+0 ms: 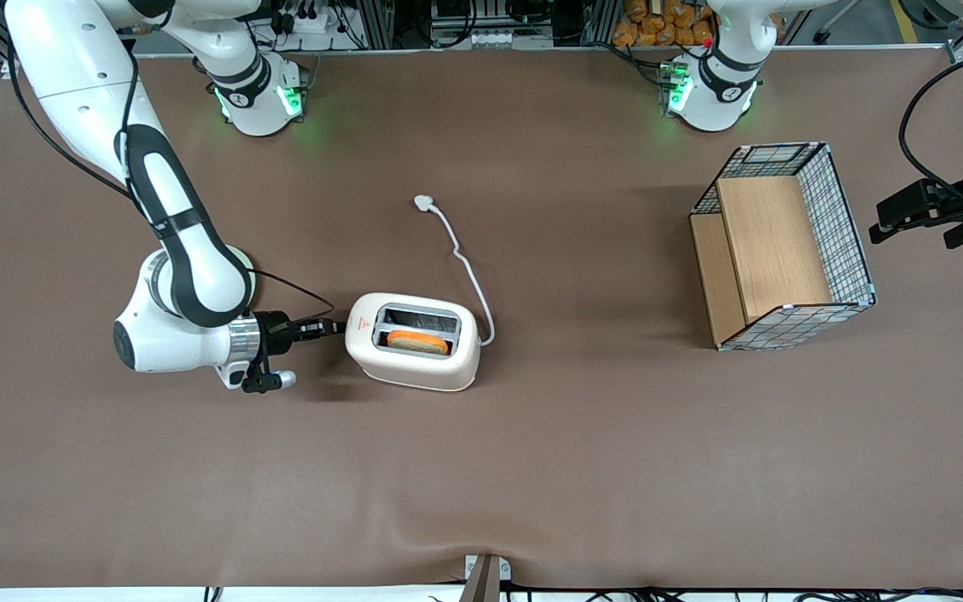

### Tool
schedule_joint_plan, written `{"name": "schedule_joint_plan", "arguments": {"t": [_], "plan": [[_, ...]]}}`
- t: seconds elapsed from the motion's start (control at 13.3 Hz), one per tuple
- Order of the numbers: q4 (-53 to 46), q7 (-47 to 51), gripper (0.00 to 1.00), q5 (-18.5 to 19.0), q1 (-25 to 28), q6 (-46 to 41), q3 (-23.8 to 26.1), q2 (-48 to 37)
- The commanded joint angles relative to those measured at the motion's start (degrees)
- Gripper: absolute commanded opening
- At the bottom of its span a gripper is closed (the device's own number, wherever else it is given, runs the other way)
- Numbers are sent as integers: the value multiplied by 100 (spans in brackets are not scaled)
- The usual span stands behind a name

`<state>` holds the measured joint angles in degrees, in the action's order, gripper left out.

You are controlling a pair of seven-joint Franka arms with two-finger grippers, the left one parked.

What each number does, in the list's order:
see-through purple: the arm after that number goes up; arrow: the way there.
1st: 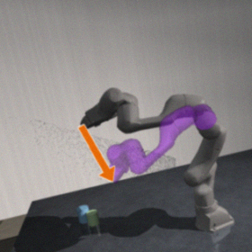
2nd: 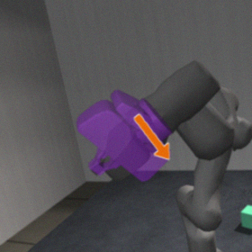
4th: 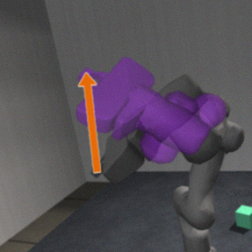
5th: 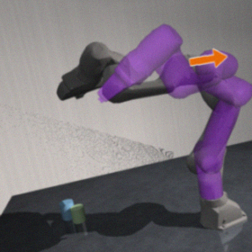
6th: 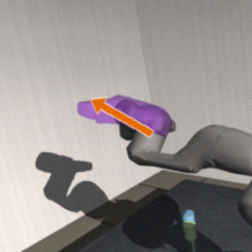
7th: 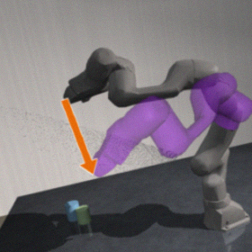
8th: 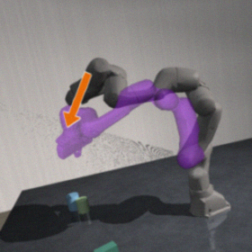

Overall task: Press toaster button with right arm
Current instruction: 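Pull the right gripper back from the toaster past the plate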

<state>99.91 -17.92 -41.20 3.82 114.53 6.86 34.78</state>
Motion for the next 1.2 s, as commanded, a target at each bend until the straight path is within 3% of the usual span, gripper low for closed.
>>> {"name": "schedule_joint_plan", "arguments": {"t": [0.0, 0.15, 0.3, 0.6, 0.67, 0.75, 0.97, 1.12], "plan": [[-235, -133, 0, -29, 163, 97, -18, 337], [-454, -124, 3, 94, 163, -184, -167, 319], [-692, -115, 14, 130, 163, -448, -360, 328], [-964, -124, 20, 130, 154, -879, -747, 310], [-1009, -124, 42, 130, 154, -958, -852, 284], [-1009, -142, 99, 121, 136, -1011, -932, 258], [-1035, -133, 100, 147, 84, -1169, -1134, 30], [-1044, -124, 100, 479, 92, -1231, -1214, -111]]}}
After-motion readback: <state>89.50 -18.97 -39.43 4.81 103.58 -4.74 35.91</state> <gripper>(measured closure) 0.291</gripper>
